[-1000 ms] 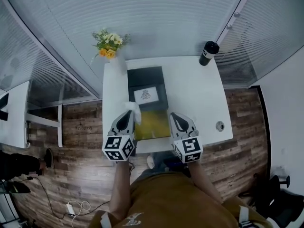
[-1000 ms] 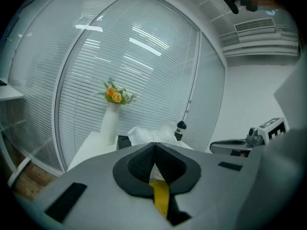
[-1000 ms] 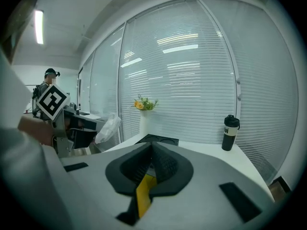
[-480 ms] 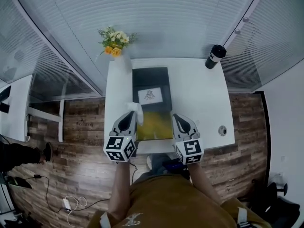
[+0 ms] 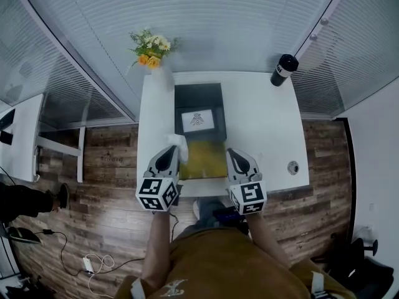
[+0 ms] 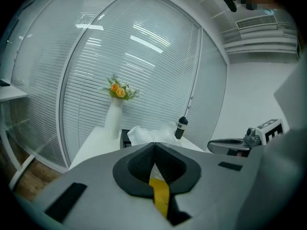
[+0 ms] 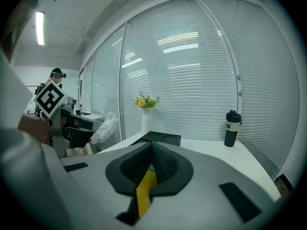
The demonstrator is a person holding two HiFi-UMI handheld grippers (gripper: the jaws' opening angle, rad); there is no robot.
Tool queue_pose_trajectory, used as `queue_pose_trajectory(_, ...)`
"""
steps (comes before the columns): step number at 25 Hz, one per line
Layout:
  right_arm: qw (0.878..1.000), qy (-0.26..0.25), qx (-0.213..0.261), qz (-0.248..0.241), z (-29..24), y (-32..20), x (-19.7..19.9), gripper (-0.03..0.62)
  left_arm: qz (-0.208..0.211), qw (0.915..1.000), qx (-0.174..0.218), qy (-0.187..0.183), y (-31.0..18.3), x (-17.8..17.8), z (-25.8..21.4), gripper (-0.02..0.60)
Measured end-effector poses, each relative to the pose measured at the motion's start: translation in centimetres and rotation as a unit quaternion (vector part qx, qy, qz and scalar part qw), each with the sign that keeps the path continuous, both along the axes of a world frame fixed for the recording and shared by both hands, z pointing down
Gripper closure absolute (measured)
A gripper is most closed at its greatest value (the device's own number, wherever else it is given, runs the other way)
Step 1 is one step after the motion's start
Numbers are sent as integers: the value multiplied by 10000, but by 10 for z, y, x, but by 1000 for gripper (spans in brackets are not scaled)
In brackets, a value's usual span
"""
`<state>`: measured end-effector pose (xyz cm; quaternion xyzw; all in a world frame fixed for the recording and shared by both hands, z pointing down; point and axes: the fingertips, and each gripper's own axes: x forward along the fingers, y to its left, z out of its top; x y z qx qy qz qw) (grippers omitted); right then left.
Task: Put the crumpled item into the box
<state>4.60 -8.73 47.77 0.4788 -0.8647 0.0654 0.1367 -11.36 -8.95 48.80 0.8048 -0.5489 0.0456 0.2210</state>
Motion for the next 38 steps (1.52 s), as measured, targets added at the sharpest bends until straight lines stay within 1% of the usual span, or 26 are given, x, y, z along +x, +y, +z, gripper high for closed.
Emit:
queue_pose_trajectory(8,9998,44,-162,47,17,3,6,582,135,9996,-234,-94,7,9,21,556)
queue_pose_trajectory(13,9998,-26,-194,31,19,5,6,582,239,9989,-404,7,8,16,31,555)
queue_pose_trajectory(21,9993,66,-347,87,33,1,14,582,488,9961,-727,38,7,36,53,555)
queue_pose_trajectory(29,9986,172,-482,94,46,-7,20,582,665,9923,-1045,75,6,50,77,555)
queue_pose_trajectory(38,9977,251,-623,67,60,-18,21,582,875,9845,-1518,58,6,60,107,555)
